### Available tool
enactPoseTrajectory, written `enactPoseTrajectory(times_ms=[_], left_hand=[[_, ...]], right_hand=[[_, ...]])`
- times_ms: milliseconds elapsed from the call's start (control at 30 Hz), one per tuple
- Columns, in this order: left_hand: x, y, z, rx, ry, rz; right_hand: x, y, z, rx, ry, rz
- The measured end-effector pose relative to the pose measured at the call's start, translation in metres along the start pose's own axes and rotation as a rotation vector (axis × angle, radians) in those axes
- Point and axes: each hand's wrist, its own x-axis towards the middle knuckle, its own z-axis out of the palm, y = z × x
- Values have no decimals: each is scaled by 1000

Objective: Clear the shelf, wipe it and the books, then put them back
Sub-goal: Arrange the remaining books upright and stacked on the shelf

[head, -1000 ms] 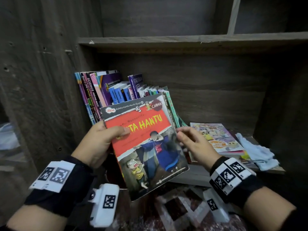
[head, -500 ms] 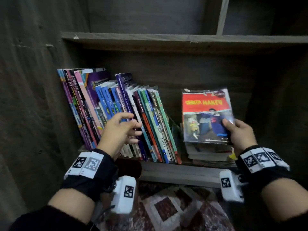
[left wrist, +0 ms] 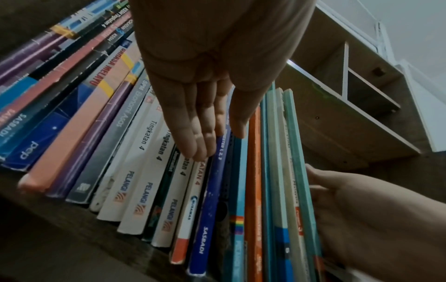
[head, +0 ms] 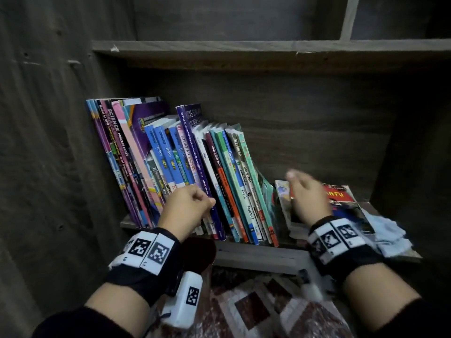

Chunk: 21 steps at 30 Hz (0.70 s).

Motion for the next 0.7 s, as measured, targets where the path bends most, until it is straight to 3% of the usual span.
enactPoseTrajectory(times_ms=[67,167,367,533,700], left_hand=[[3,-3,1,78,14,7],[8,-6,3,103,14,-3],[12,-11,2,105,13,9],[13,-8,-13,155,-70,58],[14,-9,-25,134,-114,49]], right_hand=[[-10,-8,31,239,-220,210],[-13,-12,49,362,-291,386],[-11,-19,46,606,-261,489],[3,-7,54,782,-248,486],[9,2,83,883,-331,457]])
